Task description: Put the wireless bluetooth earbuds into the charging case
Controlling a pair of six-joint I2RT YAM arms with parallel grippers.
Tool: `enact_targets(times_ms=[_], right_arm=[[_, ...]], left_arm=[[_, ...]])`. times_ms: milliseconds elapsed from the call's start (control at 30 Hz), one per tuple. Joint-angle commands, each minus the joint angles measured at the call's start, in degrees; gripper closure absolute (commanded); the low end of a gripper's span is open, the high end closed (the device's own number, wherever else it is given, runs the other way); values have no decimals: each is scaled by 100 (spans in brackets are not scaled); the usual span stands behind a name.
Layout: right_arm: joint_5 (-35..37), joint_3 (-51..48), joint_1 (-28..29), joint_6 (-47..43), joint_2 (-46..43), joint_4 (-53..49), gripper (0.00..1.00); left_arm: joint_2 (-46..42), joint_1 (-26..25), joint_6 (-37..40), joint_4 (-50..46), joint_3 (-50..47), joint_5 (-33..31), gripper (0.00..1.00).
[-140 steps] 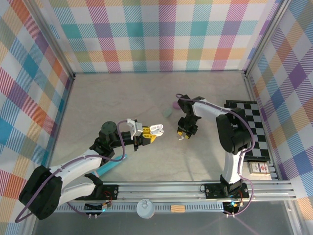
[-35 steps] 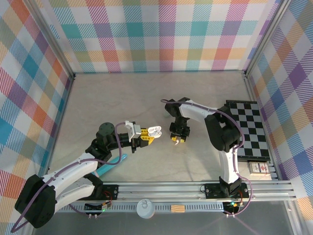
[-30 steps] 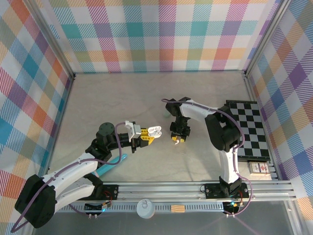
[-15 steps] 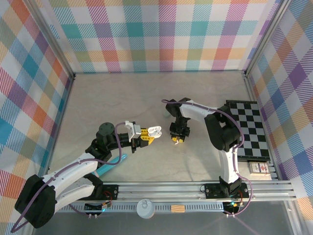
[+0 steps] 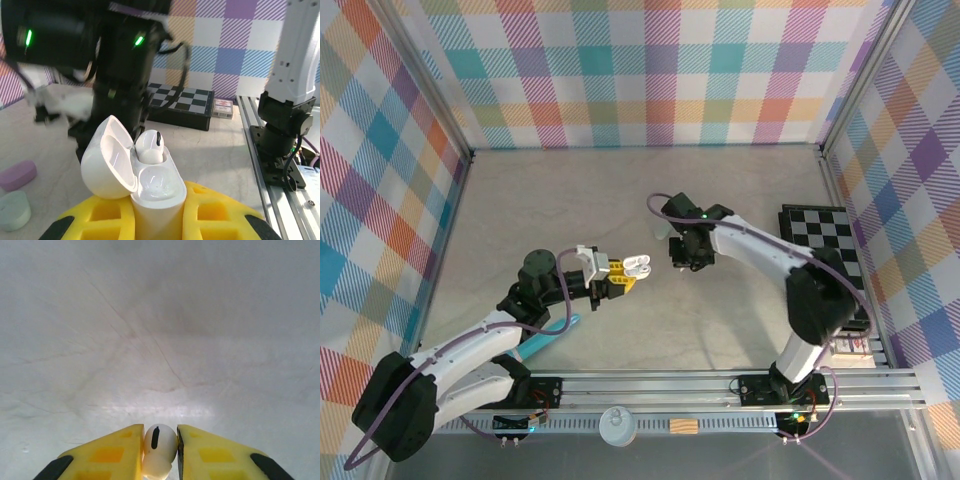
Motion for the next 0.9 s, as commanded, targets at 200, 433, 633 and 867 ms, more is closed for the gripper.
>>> enact_targets(times_ms=[200, 433, 633, 867], right_arm=[[671, -437, 101, -1682, -1637, 1429, 75], [566, -439, -16, -1502, -1770, 1123, 75], [-690, -687, -243, -962, -1445, 1375, 60], [-2204, -778, -237, -613, -639, 2153, 56]], left_arm=[[333, -23, -191, 368, 264, -226, 100], [395, -113, -200, 310, 414, -384, 100], [-42, 52, -213, 117, 131, -1687, 100], [-285, 892, -579, 412, -188, -2260, 100]])
